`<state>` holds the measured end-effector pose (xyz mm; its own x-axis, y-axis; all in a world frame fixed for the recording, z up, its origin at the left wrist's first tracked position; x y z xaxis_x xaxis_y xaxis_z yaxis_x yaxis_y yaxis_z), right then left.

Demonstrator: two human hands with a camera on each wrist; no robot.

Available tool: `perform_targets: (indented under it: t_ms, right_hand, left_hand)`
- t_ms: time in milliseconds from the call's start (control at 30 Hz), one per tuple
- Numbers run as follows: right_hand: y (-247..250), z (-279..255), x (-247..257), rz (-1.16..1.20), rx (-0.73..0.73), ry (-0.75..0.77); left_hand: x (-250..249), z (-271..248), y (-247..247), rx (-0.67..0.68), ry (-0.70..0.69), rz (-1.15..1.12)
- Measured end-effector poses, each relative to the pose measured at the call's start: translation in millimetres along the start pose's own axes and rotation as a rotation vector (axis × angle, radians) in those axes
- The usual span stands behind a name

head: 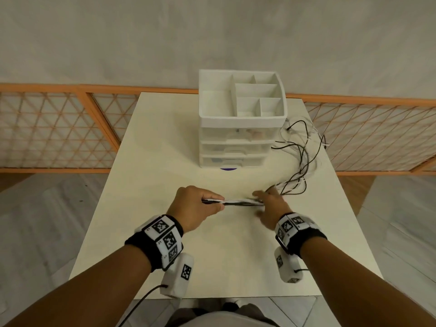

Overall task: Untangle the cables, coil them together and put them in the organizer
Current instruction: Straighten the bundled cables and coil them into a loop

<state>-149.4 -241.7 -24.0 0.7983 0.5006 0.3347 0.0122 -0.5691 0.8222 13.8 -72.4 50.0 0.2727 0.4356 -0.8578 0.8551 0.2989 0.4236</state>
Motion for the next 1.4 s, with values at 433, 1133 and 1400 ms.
perform_targets:
  t_ms: [433,1133,1400]
  right_hand:
    - [40.1,-62.1,109.7,0.613,-0.052,0.612]
    - [19.6,-60.3,108.3,0.508,-0.235,0.611]
    - [26.0,-62.4,90.7,0.396,-0.085,0.504]
  left_hand:
    - [-16.7,-1.9,6.4,0.037,0.075,-0.466]
    - [-20.5,-4.8,-7.2,0.033,0.025,-0.65]
    - [-2.8,4.7,11.7,-0.36,0.02,-0.418]
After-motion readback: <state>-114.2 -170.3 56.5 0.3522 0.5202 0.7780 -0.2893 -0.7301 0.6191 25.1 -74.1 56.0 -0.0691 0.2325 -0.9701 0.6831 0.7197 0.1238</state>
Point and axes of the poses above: each hand's wrist, its own z-axis towards the middle knuckle, its own y-axis out of the back of the hand, x = y × z, the point moved 5 cm from there along z, towards the middle knuckle, and after that the axes turned 5 degrees about x, right-handed, at the moved point
